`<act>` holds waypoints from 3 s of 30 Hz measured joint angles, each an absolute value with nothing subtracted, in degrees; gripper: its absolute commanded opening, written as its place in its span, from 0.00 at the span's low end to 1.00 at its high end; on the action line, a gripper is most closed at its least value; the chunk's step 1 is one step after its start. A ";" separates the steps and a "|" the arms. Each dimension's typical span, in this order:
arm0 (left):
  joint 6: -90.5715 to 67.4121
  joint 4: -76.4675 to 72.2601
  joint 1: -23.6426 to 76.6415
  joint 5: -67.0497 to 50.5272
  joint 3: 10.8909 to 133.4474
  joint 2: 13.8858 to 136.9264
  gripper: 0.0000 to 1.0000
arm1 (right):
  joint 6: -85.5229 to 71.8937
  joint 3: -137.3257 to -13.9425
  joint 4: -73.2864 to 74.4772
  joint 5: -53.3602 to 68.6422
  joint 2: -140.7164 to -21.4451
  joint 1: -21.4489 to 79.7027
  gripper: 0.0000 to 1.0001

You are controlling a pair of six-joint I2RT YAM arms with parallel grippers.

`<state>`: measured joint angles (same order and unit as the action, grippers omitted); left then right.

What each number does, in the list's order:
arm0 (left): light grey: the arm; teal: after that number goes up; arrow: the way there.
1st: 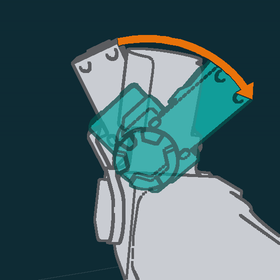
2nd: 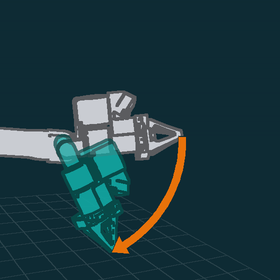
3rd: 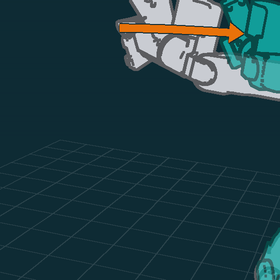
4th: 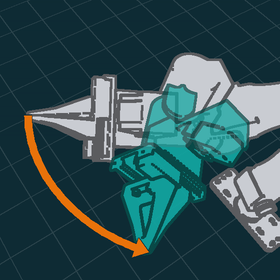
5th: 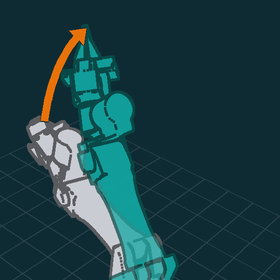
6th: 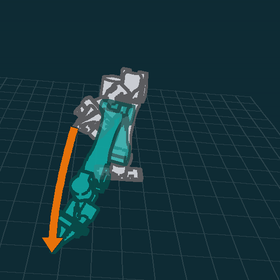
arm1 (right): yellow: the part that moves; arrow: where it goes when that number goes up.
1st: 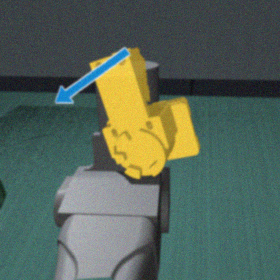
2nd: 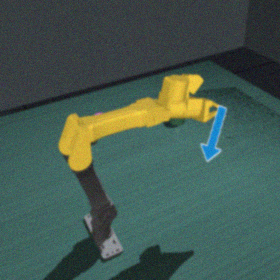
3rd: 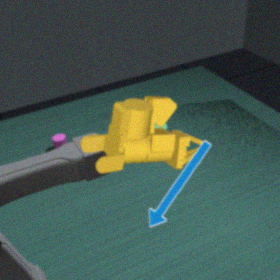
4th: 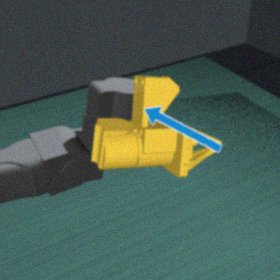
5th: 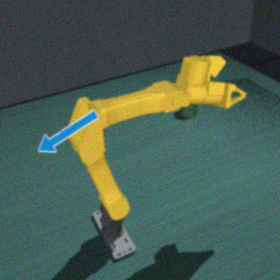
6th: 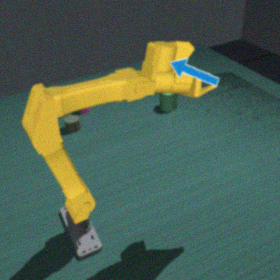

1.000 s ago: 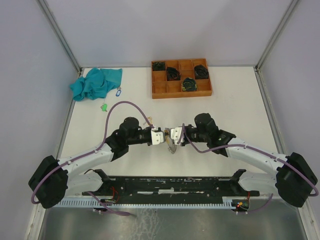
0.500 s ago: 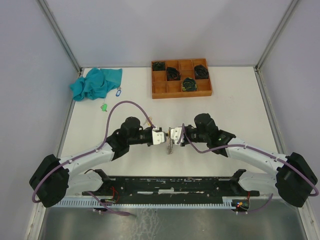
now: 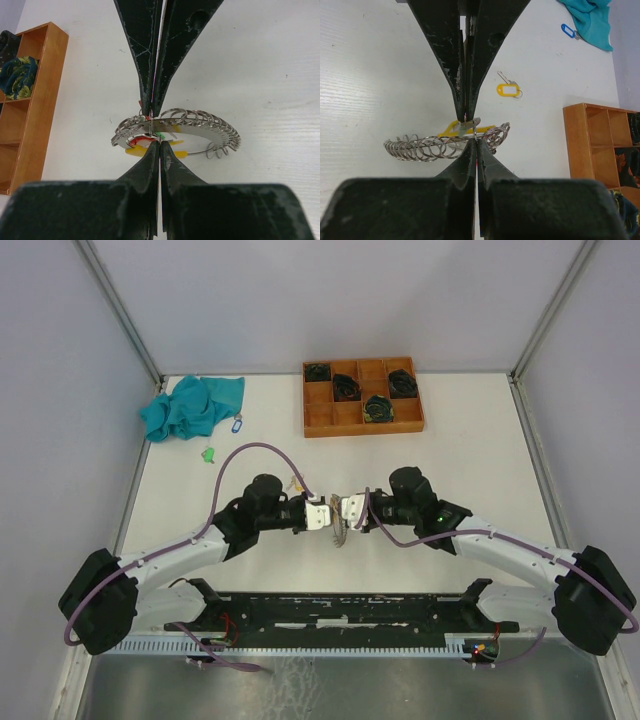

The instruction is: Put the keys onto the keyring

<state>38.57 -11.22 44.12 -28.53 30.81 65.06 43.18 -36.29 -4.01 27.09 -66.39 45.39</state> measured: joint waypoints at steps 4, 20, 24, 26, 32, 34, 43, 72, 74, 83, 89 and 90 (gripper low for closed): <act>38.57 -11.20 44.12 -28.56 30.81 65.04 0.03 | 43.18 -36.32 -4.23 27.22 -66.39 45.39 0.01; 38.61 -11.31 44.12 -27.55 30.81 62.67 0.03 | 44.05 -36.32 -3.81 26.44 -66.39 45.39 0.01; 38.61 -11.33 44.12 -27.59 30.81 62.67 0.03 | 44.03 -36.32 -3.81 26.46 -66.39 45.39 0.01; 38.61 -11.35 44.12 -27.66 30.81 62.67 0.03 | 44.03 -36.32 -3.81 26.46 -66.39 45.39 0.01; 38.61 -11.73 44.12 -27.81 30.81 62.67 0.03 | 44.03 -36.32 -3.81 26.00 -66.39 45.39 0.01; 38.61 -11.70 44.12 -27.81 30.81 62.67 0.03 | 44.03 -36.32 -3.81 25.74 -66.39 45.39 0.01; 38.61 -11.73 44.12 -28.56 30.81 62.67 0.03 | 44.01 -36.32 -3.81 25.61 -66.39 45.39 0.01; 38.65 -11.86 44.12 -27.92 30.81 62.70 0.03 | 44.03 -36.32 -3.84 25.96 -66.50 45.39 0.01; 38.65 -11.84 44.12 -27.55 30.81 62.70 0.03 | 44.03 -36.32 -3.84 26.09 -66.50 45.39 0.01; 38.68 -11.81 44.12 -27.33 30.81 62.70 0.03 | 44.03 -36.32 -3.84 26.46 -66.50 45.39 0.01; 38.68 -11.57 44.12 -27.59 30.81 62.70 0.03 | 44.03 -36.32 -3.84 26.44 -66.50 45.39 0.01; 38.70 -11.57 44.12 -27.62 30.81 62.70 0.03 | 44.03 -36.32 -3.84 26.44 -66.50 45.39 0.01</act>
